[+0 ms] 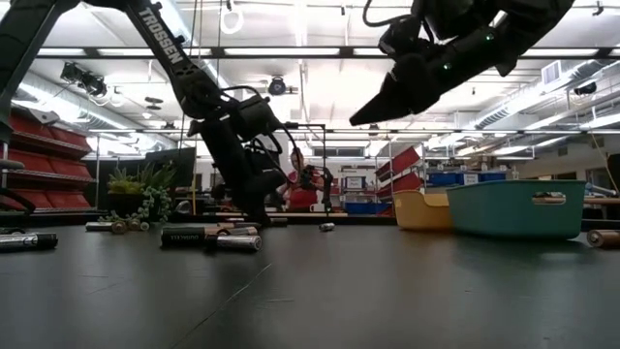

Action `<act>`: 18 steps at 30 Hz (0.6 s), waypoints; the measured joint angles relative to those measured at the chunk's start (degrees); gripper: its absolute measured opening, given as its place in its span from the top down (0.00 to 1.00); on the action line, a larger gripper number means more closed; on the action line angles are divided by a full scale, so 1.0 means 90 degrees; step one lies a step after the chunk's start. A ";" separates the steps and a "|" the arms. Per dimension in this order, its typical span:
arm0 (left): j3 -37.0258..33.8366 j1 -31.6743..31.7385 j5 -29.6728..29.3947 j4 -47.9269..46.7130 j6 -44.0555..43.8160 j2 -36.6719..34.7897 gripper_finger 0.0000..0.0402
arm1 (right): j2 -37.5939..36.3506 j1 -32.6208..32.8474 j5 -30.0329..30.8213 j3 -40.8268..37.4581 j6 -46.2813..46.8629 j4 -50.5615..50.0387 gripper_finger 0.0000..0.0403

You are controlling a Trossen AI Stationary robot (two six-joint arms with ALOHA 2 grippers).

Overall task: Sort batteries
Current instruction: Put the gold black battery into the blue bin

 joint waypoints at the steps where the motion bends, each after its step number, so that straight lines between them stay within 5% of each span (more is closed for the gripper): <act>1: -0.0002 -0.0015 0.0053 -0.0039 0.0039 -0.0044 1.00 | 0.0000 -0.0002 0.0042 0.0000 0.0007 -0.0083 0.61; 18: 0.0000 -0.0532 0.0265 -0.0049 0.0415 -0.0712 1.00 | 0.0002 -0.0083 0.0170 0.0000 -0.0003 -0.0685 0.50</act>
